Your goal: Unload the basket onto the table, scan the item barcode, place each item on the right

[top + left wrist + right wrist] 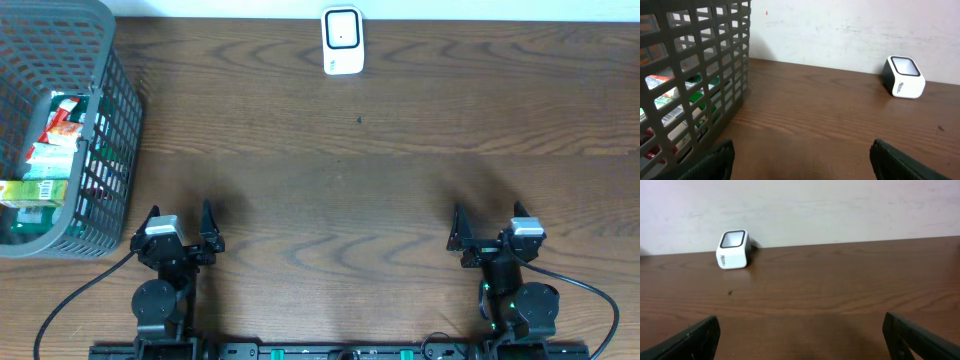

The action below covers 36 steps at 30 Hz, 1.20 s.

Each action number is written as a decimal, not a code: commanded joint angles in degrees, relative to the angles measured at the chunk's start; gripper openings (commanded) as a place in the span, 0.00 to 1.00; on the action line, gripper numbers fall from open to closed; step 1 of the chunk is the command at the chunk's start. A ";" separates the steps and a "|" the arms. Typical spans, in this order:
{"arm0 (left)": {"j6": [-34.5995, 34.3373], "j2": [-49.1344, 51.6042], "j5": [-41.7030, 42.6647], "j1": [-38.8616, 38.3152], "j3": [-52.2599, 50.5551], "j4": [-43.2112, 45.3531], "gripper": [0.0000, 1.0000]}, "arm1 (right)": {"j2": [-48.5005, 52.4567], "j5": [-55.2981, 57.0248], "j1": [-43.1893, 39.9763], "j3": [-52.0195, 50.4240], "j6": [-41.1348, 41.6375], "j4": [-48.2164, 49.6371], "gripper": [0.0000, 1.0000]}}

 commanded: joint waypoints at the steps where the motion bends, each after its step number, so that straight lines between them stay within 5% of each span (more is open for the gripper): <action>1: 1.01 -0.33 -0.79 0.17 -0.90 -2.47 0.87 | -0.37 -0.22 0.22 -0.04 0.83 -0.26 0.99; 28: -0.09 -0.33 -0.79 0.17 -0.90 -1.07 0.87 | -0.37 -0.22 0.22 -0.07 0.83 -0.26 0.99; 36: -7.39 -0.33 10.40 0.13 0.55 3.82 0.87 | -0.37 -0.22 0.22 -0.07 0.83 -0.24 0.99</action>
